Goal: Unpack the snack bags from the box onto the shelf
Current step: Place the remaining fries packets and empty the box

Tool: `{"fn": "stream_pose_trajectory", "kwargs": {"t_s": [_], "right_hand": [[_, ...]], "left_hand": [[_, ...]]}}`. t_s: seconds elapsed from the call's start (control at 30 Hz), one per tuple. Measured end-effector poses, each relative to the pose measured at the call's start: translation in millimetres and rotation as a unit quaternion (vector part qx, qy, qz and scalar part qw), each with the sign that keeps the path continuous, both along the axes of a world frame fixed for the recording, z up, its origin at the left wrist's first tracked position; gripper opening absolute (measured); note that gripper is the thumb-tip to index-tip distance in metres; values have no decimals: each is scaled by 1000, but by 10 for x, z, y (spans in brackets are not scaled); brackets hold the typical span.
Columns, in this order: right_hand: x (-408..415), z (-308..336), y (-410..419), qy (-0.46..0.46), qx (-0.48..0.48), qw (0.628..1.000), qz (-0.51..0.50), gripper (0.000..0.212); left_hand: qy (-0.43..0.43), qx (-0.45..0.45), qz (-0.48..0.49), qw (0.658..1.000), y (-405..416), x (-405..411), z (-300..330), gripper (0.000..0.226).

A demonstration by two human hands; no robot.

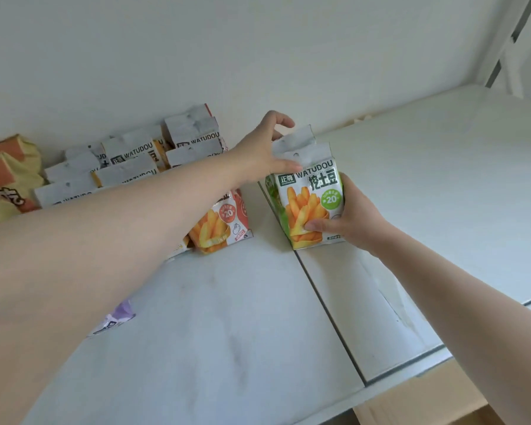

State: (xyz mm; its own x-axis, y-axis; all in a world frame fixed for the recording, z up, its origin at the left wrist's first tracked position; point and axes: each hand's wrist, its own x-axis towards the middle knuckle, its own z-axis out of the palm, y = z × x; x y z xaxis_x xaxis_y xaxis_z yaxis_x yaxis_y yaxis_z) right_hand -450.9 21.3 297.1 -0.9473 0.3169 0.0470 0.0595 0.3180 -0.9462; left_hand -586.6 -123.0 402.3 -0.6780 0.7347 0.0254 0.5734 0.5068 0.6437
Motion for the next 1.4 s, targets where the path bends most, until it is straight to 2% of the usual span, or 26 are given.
{"fn": "stream_pose_trajectory", "kwargs": {"t_s": [0.1, 0.2, 0.33, 0.47, 0.67, 0.8, 0.93, 1.03, 1.2, 1.33, 1.4], "right_hand": [[-115, 8, 21, 10, 20, 1000, 12, 105], [-166, -86, 16, 31, -5, 1000, 0, 104], [-253, -193, -21, 57, -66, 996, -25, 92], [-547, -200, -43, 70, -71, 995, -30, 75], [-1163, -239, -32, 80, -56, 995, -3, 64], [-1572, -266, -10, 78, -34, 996, 21, 69], [-1845, -248, -29, 81, -12, 996, 29, 87], [-1985, -242, -10, 97, -2, 995, 40, 84], [-2030, -274, -9, 115, 17, 993, 38, 89], [-1949, -318, -19, 92, 51, 993, 59, 110], [-1909, -301, -15, 71, 84, 991, 70, 112]], "left_hand": [[74, -99, -46, 991, 63, -116, 46, 80], [108, -159, -68, 979, 103, -234, 73, 85], [145, -177, -82, 970, 165, -387, 115, 74], [194, -217, -88, 953, 237, -604, 179, 49], [183, -241, -36, 953, 184, -1002, 186, 69], [168, -231, 8, 958, 121, -1301, 169, 85], [194, -238, 23, 951, 62, -1554, 156, 87], [218, -240, 25, 946, 38, -1674, 128, 89], [245, -224, 10, 943, 24, -1726, 117, 92], [248, -220, -5, 943, -16, -1738, 93, 95], [242, -212, -7, 947, -23, -1740, 77, 94]]}}
